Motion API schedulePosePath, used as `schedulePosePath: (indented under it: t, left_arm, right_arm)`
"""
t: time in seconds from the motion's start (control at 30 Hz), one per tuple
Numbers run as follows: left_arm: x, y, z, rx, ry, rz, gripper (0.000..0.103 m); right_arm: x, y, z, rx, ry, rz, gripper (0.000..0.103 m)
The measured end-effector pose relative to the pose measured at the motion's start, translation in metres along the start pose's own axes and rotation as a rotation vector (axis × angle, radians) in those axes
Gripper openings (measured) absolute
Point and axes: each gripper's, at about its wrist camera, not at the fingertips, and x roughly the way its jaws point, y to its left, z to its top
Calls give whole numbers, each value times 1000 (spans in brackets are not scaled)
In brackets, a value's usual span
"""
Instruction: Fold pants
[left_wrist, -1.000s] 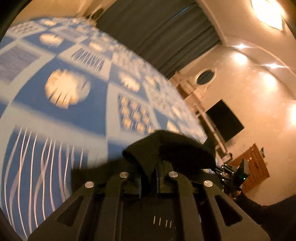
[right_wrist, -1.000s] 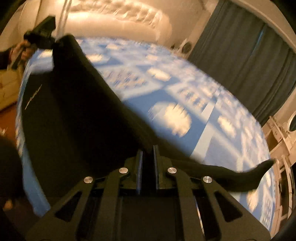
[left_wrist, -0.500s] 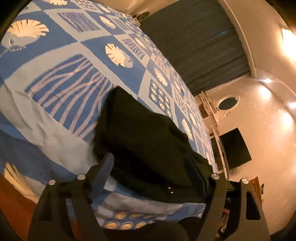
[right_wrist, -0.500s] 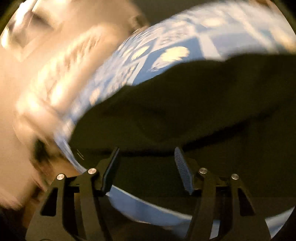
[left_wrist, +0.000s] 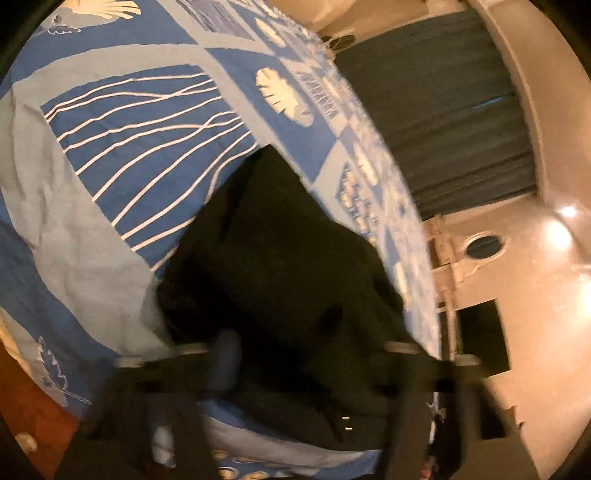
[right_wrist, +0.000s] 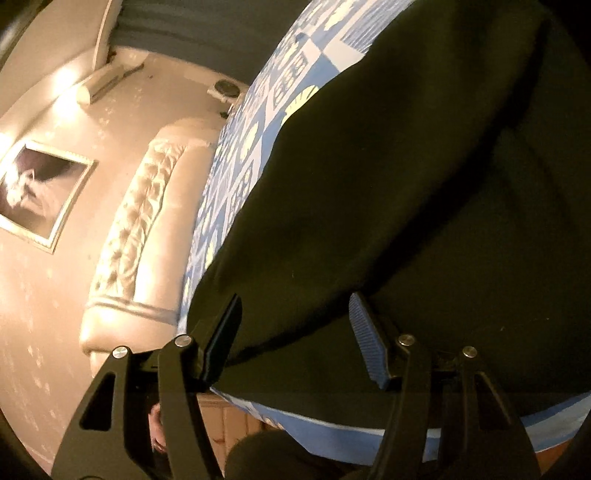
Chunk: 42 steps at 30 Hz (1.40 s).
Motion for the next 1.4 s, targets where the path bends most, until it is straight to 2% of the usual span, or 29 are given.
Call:
schedulePosePath:
  t: [0.03,0.17,0.2,0.27,0.33,0.4,0.5,0.6,0.7,0.8,0.97,1.1,1.23,1.4]
  left_arm:
    - [3,4,-1,-15,20,15,28]
    - [3,15,0,-84,10,-13,20]
    - [3,16,-1,-90,10,-15,18]
    - [3,20,-2,-111,11,-25,17]
    - [2,22,-2,-129,12,-27,14]
    - [1,22,-3,-135,11,-27,14]
    - [2,23,-1,-143,9,-31,14]
    - [-1,26,-5,-147,8,-39,14]
    - [2,26,-3,-157,7,-43,14]
    - [2,26,-3,-153,8,-40,13]
    - [-6,19,0,-145,-27,-35,9]
    - [-18,11,1,-129,-57,-45,8]
    - [-32,14,-2,-126,-66,-48,8]
    - [-28,32,-13,-119,-20,-3,9]
  right_arm:
    - [2,1,0,11,-9,-2,60]
    - [8,2,2,34,-32,-18,57]
    - [9,1,3,39,-33,-32,52]
    - [11,-3,2,61,-32,-45,33]
    - [11,-11,-1,104,-38,-39,23]
    - [9,-12,-4,147,-36,-11,23]
    - [1,-19,-16,238,-80,34,28]
    - [10,-24,-19,288,-66,72,29]
    - [23,-24,-15,275,-76,85,28]
    - [29,-25,-13,255,-78,62,9]
    - [10,-11,-21,218,-113,97,7]
    - [-19,1,-35,151,-94,111,7]
    - [-32,-4,-55,165,-51,102,7]
    - [-34,-42,-71,237,1,27,6]
